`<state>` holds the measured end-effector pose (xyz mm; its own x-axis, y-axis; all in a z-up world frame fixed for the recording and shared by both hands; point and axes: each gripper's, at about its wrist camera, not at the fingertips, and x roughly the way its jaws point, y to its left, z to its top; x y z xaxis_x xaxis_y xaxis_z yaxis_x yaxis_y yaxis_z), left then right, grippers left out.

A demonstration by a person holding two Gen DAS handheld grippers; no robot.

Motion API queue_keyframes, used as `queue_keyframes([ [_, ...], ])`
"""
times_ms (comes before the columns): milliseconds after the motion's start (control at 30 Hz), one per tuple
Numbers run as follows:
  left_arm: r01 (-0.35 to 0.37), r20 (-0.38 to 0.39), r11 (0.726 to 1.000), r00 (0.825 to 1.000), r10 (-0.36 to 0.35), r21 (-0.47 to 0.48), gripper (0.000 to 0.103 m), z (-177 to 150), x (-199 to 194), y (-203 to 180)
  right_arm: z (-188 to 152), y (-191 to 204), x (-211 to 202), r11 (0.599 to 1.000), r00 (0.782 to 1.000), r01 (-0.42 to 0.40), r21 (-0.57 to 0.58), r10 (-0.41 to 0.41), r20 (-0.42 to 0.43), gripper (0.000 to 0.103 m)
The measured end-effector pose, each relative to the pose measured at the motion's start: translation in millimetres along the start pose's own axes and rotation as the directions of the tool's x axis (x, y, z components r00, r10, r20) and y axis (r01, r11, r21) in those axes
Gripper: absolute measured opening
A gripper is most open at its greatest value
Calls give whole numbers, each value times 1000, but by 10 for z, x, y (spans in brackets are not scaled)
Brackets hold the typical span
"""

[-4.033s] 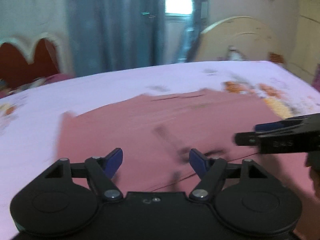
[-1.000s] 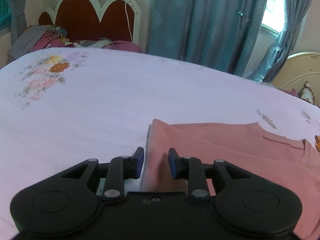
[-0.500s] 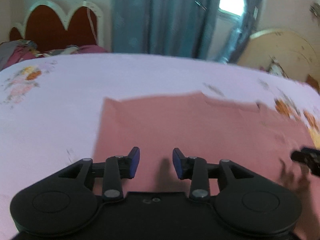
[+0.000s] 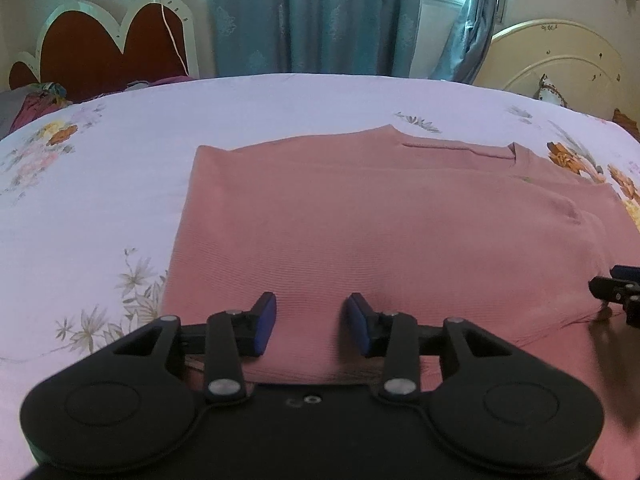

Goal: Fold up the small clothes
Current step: 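Flatten the folded sweater with both tools open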

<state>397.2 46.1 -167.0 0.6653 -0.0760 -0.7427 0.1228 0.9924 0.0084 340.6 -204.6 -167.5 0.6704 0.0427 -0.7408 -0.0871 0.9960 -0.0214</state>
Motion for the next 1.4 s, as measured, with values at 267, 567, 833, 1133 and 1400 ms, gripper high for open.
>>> queue_keyframes([
  [267,-53,-12,999,999,53,1,44,-3,-15,-103,7,-44,-30,999,999,-39,-16,39,-7,39],
  [567,-150,-46,988,988,149,-21,53,59,-159,-254,61,-155,-160,992,993,-120,-35,120,-4,42],
  [833,-116,2,993,993,116,27,67,-34,-655,-493,-90,-280,-584,985,985,-174,10,173,26,43],
  [1133,-51,18,996,999,50,71,72,-258,-1022,-600,-457,-193,-1120,991,991,-116,64,112,67,66],
  [1400,33,2,996,999,-33,84,72,-739,-1351,-449,-896,20,-1617,994,996,-76,74,72,55,66],
])
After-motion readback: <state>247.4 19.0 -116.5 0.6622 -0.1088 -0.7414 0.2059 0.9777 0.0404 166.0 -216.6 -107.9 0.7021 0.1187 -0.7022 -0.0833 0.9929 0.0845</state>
